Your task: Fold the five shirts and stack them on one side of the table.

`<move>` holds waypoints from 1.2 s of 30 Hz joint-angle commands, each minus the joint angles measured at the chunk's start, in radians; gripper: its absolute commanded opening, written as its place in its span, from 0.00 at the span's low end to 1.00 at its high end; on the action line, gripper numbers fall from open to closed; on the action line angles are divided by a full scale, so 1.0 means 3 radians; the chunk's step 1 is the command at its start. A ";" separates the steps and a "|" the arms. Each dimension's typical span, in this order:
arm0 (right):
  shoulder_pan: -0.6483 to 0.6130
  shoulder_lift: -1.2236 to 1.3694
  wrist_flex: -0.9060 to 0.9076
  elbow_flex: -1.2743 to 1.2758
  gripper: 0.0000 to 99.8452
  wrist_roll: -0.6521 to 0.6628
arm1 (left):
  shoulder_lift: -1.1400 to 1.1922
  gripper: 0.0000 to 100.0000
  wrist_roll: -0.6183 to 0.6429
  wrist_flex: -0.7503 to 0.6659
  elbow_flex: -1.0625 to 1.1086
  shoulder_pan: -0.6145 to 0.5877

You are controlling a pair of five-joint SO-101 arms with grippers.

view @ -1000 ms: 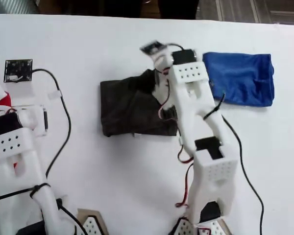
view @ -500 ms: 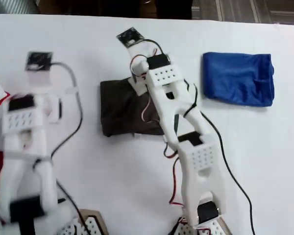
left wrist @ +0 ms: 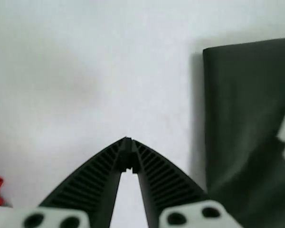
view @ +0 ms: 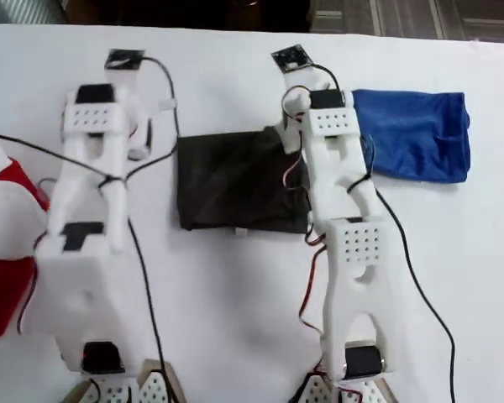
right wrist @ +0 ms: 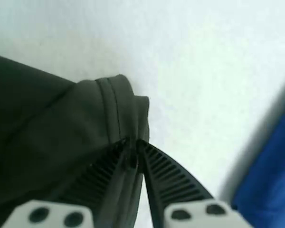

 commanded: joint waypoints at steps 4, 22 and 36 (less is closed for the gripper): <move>-0.0033 -0.0207 0.0171 -0.0338 0.02 0.0000 | 0.0537 0.03 0.0066 0.0481 -0.1128 0.0460; -0.0407 0.0115 0.0274 -0.0834 0.02 -0.0010 | 0.1355 0.03 0.0066 0.0604 -0.1655 0.0537; 0.0105 0.0412 0.0120 -0.0834 0.02 0.0000 | 0.1667 0.03 0.0046 0.0609 -0.1680 0.0245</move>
